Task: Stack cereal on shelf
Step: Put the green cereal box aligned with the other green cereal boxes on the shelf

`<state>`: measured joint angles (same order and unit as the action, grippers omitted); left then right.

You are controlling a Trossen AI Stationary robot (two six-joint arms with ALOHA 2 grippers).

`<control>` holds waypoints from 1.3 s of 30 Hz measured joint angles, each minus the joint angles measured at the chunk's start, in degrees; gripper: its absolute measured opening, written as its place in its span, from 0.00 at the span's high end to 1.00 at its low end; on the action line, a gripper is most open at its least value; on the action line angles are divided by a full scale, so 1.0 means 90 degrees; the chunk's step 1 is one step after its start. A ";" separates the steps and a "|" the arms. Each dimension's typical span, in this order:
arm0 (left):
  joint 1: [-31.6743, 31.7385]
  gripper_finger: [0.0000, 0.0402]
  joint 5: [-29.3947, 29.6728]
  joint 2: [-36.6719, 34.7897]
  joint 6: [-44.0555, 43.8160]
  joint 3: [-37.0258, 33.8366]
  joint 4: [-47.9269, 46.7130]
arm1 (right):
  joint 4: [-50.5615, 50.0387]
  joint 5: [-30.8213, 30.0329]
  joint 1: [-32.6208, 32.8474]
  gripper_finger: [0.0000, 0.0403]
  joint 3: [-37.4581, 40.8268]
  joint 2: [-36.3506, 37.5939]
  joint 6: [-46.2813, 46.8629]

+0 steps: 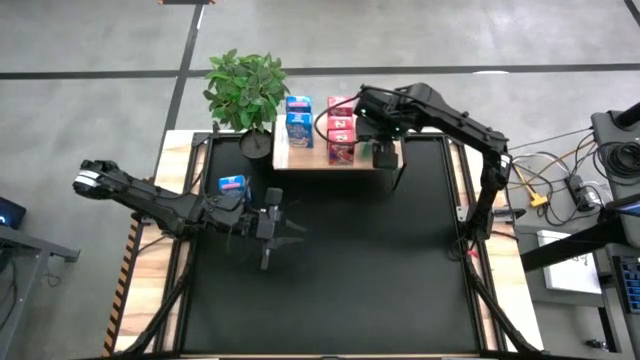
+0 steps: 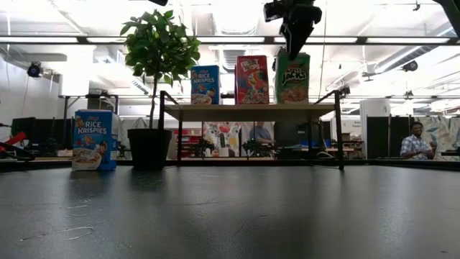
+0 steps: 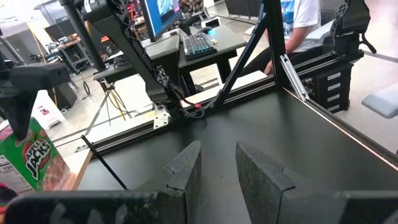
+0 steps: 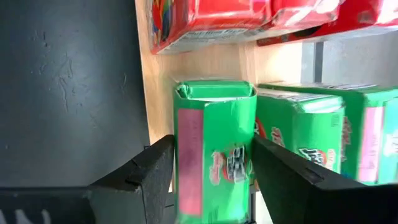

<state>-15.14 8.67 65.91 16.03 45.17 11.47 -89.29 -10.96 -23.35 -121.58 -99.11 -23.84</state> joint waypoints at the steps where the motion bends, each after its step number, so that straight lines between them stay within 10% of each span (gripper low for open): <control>1: 0.0000 0.79 -0.0002 0.0000 0.0000 0.0000 0.0007 | 0.0002 0.0000 0.0002 0.50 -0.0040 0.0002 -0.0004; 17: 0.0000 0.79 -0.0001 0.0000 0.0001 0.0000 0.0016 | 0.0073 0.0062 0.0007 0.49 -0.0667 0.0032 0.0231; 29: -0.0005 0.79 0.0000 0.0000 0.0165 0.0000 0.0116 | 0.0473 0.0381 0.0005 0.94 -0.0471 -0.0093 0.0246; 39: -0.0005 0.79 0.0000 0.0000 0.0165 0.0000 0.0111 | 0.0478 0.0369 -0.0081 0.97 -0.0469 -0.0316 0.0346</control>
<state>-15.18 8.67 65.91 17.52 45.17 12.47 -84.99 -7.64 -24.08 -125.80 -101.95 -20.73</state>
